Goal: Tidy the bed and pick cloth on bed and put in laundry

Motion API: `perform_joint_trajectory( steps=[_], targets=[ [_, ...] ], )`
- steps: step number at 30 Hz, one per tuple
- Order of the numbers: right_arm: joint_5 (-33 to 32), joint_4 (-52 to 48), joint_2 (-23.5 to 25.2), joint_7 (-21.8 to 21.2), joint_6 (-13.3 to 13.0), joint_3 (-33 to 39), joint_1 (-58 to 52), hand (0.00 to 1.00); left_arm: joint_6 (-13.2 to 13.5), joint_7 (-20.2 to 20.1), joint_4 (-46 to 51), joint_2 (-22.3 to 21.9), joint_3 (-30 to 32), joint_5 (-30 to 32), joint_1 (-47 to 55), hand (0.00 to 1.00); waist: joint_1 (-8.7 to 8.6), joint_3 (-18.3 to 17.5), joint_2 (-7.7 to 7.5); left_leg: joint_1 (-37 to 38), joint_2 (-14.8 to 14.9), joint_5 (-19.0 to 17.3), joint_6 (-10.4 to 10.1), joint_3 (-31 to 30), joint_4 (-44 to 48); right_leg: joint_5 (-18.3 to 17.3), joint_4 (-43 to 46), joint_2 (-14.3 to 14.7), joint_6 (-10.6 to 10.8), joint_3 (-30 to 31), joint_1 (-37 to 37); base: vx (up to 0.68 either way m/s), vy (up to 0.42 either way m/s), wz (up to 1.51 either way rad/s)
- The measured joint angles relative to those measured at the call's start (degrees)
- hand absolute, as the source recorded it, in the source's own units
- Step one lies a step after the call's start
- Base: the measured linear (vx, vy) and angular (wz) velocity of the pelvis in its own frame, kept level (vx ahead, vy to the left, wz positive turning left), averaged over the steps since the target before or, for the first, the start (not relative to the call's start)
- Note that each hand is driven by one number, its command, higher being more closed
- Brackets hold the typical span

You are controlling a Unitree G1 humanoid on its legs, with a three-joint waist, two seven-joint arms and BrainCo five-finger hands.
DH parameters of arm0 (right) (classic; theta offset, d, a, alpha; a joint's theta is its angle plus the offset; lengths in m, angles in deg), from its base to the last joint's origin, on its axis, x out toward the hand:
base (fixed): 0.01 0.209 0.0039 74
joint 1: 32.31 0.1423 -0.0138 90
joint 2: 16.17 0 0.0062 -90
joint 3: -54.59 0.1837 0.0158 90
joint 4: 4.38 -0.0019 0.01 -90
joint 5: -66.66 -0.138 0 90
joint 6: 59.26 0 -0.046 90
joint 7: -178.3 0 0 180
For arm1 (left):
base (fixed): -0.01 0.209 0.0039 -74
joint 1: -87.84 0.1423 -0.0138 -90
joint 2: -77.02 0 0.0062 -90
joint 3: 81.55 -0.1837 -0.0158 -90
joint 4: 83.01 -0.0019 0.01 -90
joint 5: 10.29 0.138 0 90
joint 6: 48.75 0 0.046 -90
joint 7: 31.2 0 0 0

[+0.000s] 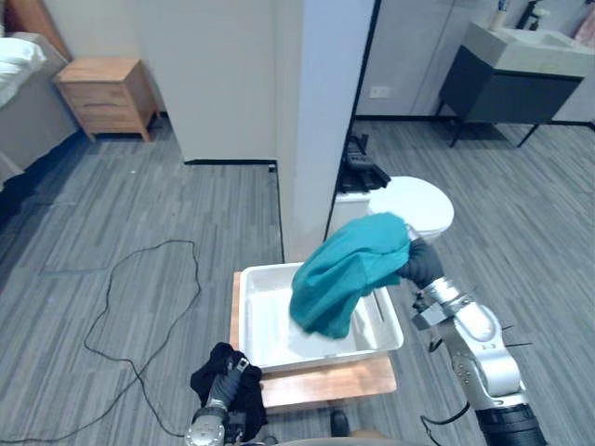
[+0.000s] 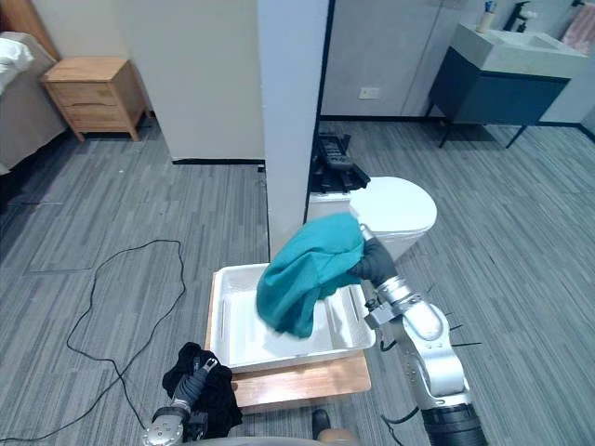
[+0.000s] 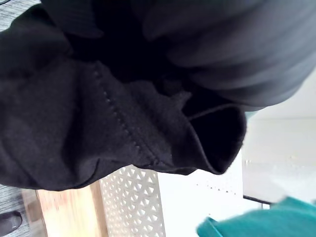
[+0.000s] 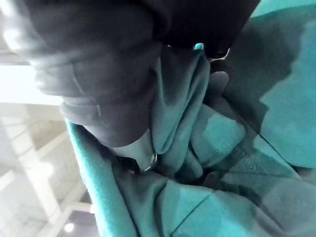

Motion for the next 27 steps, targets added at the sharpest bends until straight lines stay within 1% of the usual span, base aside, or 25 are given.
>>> perform_joint_trajectory(
  steps=[1, 2, 4, 6, 7, 9, 10, 11, 12, 13, 14, 15, 16, 17, 19, 20, 21, 22, 23, 25, 26, 27],
  targets=[
    [0.01, 2.89, 0.82, 0.64, 0.12, -0.58, 0.64, 1.00, -0.15, 0.00, 0.03, 0.07, -0.05, 0.00, 0.02, 1.00, 0.10, 0.02, 0.24, -0.02, -0.09, 0.29, -0.10, -0.33, -0.37, 0.00, -0.03, -0.10, 0.00, -0.28, -0.03, -0.03, -0.008, 0.25],
    [0.66, 7.08, 1.98, 2.42, 0.05, -1.60, 1.50, 1.00, -0.33, -0.07, 0.35, 0.48, -0.47, -0.02, 0.11, 1.00, 0.46, 0.01, 0.66, -0.21, -0.23, 0.74, -0.16, -0.94, -0.87, 0.00, -0.25, -0.31, 0.00, -1.09, -0.05, -0.04, -0.007, 0.23],
    [1.54, 10.34, 3.04, 3.90, -0.08, -1.81, 2.54, 1.00, -0.68, -0.49, 2.01, 0.91, -0.73, -0.09, 0.44, 1.00, 0.96, 0.28, 1.14, -0.75, -0.31, 1.01, -0.42, -1.56, -1.06, 0.00, -0.30, -0.46, 0.00, -1.69, -0.31, -0.06, -0.009, 0.20],
    [2.94, 14.48, 3.75, 6.19, -0.70, -1.93, 5.95, 1.00, -1.56, -1.32, 5.32, 1.45, -1.17, -0.46, 0.65, 1.00, 1.39, 1.07, 2.17, -2.24, -0.54, 1.61, -0.43, -2.05, -1.60, 0.20, -0.31, -0.75, 0.05, -2.55, -1.59, -0.08, -0.006, 0.16],
    [3.22, 16.52, 3.70, 7.16, -0.91, -1.87, 8.34, 1.00, -1.75, -1.34, 6.90, 1.43, -1.18, -1.02, 0.53, 1.00, 1.32, 1.81, 2.78, -3.21, -0.65, 1.60, -0.49, -2.37, -1.59, 0.47, -0.32, -0.94, -0.06, -2.76, -2.28, -0.10, 0.011, 0.23],
    [3.42, 23.16, 3.43, 10.43, -1.48, -0.80, 15.56, 1.00, -1.99, -2.23, 10.44, 1.50, -1.17, -2.43, -0.51, 1.00, 1.50, 5.04, 4.30, -5.29, -0.57, 2.00, -0.65, -1.29, -1.46, 1.30, -0.42, -1.47, -0.19, -3.42, -3.81, -0.13, 0.024, 0.28],
    [3.46, 25.05, 3.13, 11.12, -1.79, -0.52, 17.27, 1.00, -1.98, -2.35, 11.17, 1.48, -1.21, -2.52, -0.81, 1.00, 1.51, 5.83, 4.74, -5.91, -0.56, 2.19, -0.63, -1.17, -1.43, 1.45, -0.42, -1.62, -0.15, -3.73, -4.20, -0.13, 0.024, 0.30],
    [4.02, 29.33, 2.79, 12.51, -2.27, 1.29, 20.13, 0.00, -1.98, -2.52, 12.38, 1.44, -1.58, -2.83, -1.33, 1.00, 1.62, 7.27, 5.66, -6.72, -0.56, 3.00, -0.47, -0.97, -1.53, 1.61, -0.42, -1.80, -0.13, -4.46, -4.80, -0.08, 0.018, 0.24],
    [4.44, 32.51, 2.77, 13.53, -2.56, 2.81, 21.52, 0.00, -1.96, -2.75, 14.06, 1.48, -1.59, -3.55, -1.21, 1.00, 2.37, 7.87, 6.19, -6.97, -0.58, 3.50, -0.43, -1.02, -1.65, 1.67, -0.42, -1.84, -0.06, -4.65, -5.27, -0.05, 0.017, 0.18],
    [4.54, 33.69, 2.65, 13.88, -2.62, 3.66, 21.73, 0.00, -1.97, -3.00, 15.06, 1.53, -1.64, -3.91, -1.05, 1.00, 2.84, 8.17, 6.39, -6.78, -0.57, 3.64, -0.37, -1.06, -1.71, 1.69, -0.43, -1.83, -0.03, -4.75, -5.32, 0.04, 0.006, 0.12],
    [5.08, 36.36, 2.41, 14.40, -2.84, 4.90, 21.77, 0.00, -1.94, -3.60, 18.21, 1.74, -1.69, -4.54, 0.05, 1.00, 3.11, 8.32, 6.51, -6.77, -0.56, 4.26, 0.13, -1.34, -1.67, 1.70, -0.44, -1.86, -0.01, -5.10, -5.31, 0.06, 0.003, 0.10],
    [5.18, 37.08, 2.32, 14.67, -2.88, 5.18, 21.68, 0.00, -1.94, -3.69, 19.98, 1.97, -2.01, -4.51, 0.59, 1.00, 3.08, 8.32, 6.51, -6.74, -0.54, 4.33, 0.11, -1.32, -1.61, 1.70, -0.44, -1.84, -0.01, -5.14, -5.23, 0.07, 0.007, 0.09],
    [5.88, 37.17, 1.72, 14.87, -2.96, 5.42, 21.02, 0.00, -1.91, -3.96, 24.49, 2.56, -3.31, -4.48, 1.77, 1.00, 2.97, 8.32, 6.51, -6.74, -0.59, 4.33, 0.10, -1.12, -1.48, 1.71, -0.44, -1.92, -0.02, -5.08, -5.15, 0.04, 0.018, 0.01],
    [7.53, 37.11, 0.83, 14.83, -3.83, 5.63, 20.15, 0.00, -1.81, -5.39, 30.29, 3.34, -4.42, -4.47, 2.73, 1.00, 2.86, 8.32, 6.52, -6.69, -0.72, 4.32, 0.10, -0.82, -1.45, 1.71, -0.44, -2.06, -0.02, -4.97, -5.11, 0.03, 0.024, -0.02],
    [10.08, 36.72, -0.65, 14.70, -4.92, 5.70, 17.96, 0.00, -1.24, -8.15, 38.74, 4.05, -6.31, -4.49, 3.54, 1.00, 2.79, 8.32, 6.52, -6.16, -0.94, 4.31, 0.09, -0.40, -1.45, 1.71, -0.45, -2.30, -0.02, -4.83, -4.55, 0.02, 0.033, 0.00],
    [12.12, 36.24, -1.18, 14.66, -5.48, 5.74, 15.58, 0.00, -0.81, -10.58, 43.69, 4.06, -6.68, -4.57, 3.49, 1.00, 2.69, 8.31, 6.53, -5.09, -0.99, 4.25, 0.05, -0.19, -1.45, 1.71, -0.53, -2.38, -0.02, -4.74, -3.48, 0.01, 0.035, 0.02],
    [12.92, 35.98, -1.25, 14.62, -5.92, 5.74, 14.27, 0.00, -0.28, -11.72, 45.69, 4.10, -6.68, -4.60, 3.48, 1.00, 2.66, 8.30, 6.53, -4.54, -0.99, 4.11, -0.06, 0.05, -1.46, 1.70, -0.55, -2.37, -0.02, -4.64, -2.95, 0.01, 0.035, -0.03],
    [14.89, 34.35, -1.24, 14.68, -6.30, 5.67, 11.58, 0.00, 0.73, -13.73, 49.35, 4.43, -6.54, -5.54, 3.45, 1.00, 2.60, 8.24, 6.58, -3.66, -0.90, 3.47, -0.25, 0.42, -1.42, 1.67, -0.76, -2.29, -0.02, -4.39, -2.05, -0.02, 0.030, -0.11],
    [17.10, 32.55, -1.22, 14.73, -6.94, 5.55, 9.22, 0.00, 1.60, -15.24, 52.22, 4.82, -6.48, -7.25, 3.07, 1.00, 2.50, 8.17, 6.54, -3.40, -0.89, 2.99, -0.02, 0.96, -1.35, 1.67, -1.29, -2.25, -0.02, -3.94, -1.71, -0.03, 0.027, -0.17],
    [20.83, 29.77, -1.17, 14.89, -7.32, 4.97, 6.34, 0.00, 2.09, -16.32, 54.43, 5.63, -6.48, -8.95, 1.95, 1.00, 2.42, 8.16, 6.52, -3.20, -0.91, 2.46, 0.33, 1.77, -1.40, 1.66, -1.76, -2.21, -0.01, -2.91, -1.70, -0.08, 0.015, -0.25],
    [22.99, 28.14, -1.14, 14.95, -7.33, 4.45, 4.71, 0.00, 2.27, -16.24, 54.89, 6.03, -6.32, -9.08, 1.44, 1.00, 1.83, 8.10, 6.47, -2.83, -0.85, 2.38, 0.44, 2.13, -1.66, 1.66, -1.89, -2.10, 0.00, -2.55, -1.48, -0.11, 0.003, -0.20],
    [23.81, 27.39, -1.14, 15.01, -7.33, 4.07, 3.99, 0.00, 2.27, -16.14, 55.30, 6.18, -6.16, -9.08, 1.31, 1.00, 1.30, 8.06, 6.39, -2.84, -0.81, 2.38, 0.45, 2.20, -1.73, 1.66, -2.04, -2.04, 0.00, -2.50, -1.26, -0.10, -0.007, -0.14]
  ],
)
